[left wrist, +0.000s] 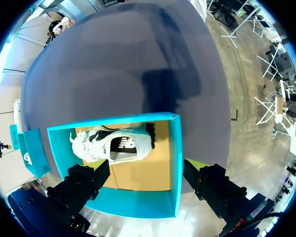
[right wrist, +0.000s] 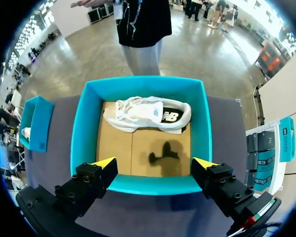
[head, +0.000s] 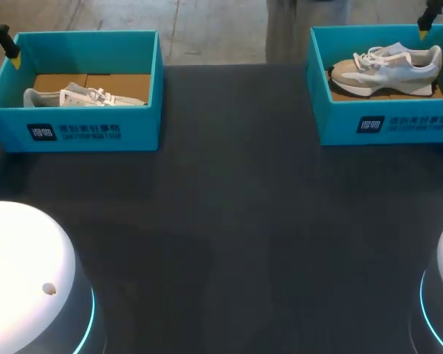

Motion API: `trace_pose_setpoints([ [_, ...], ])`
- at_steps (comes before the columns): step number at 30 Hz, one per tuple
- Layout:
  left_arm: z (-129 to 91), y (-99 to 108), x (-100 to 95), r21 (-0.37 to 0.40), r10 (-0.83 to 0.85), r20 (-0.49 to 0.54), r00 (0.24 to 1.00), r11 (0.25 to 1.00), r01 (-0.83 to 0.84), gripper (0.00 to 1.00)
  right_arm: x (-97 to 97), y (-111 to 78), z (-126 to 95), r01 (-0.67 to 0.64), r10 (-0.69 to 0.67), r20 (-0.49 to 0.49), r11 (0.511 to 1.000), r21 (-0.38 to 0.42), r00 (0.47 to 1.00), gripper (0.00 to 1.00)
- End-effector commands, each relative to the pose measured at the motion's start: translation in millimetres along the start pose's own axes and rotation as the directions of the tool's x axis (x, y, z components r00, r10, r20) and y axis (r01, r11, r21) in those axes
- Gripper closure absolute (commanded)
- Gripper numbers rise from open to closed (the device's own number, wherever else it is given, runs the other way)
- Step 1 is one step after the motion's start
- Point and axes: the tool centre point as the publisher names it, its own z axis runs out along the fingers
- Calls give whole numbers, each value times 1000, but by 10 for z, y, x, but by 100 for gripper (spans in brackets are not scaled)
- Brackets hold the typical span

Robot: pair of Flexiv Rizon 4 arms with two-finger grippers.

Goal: Take the shoe out of the shoebox, open the shoe tongue, remove and reinsert the insole, then place the shoe into the shoebox

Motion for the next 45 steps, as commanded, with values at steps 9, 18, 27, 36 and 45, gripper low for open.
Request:
trace_pose_setpoints([
  [9,-5,-1,0,0,1,-2,1000,1000,-1,0,-212,519,371,-18,12,56,993,113,998,0],
  [18,-5,-1,0,0,1,-2,1000,1000,-1,0,-366,634,577,-28,17,84,991,129,996,0],
  [27,-5,-1,0,0,1,-2,1000,1000,-1,0,-571,665,879,-84,66,128,986,142,990,0],
  [36,-5,-1,0,0,1,-2,1000,1000,-1,0,-638,700,1114,-93,71,135,982,164,988,0],
  [45,-5,-1,0,0,1,-2,1000,1000,-1,0,-674,695,1374,-116,93,123,974,194,988,33],
])
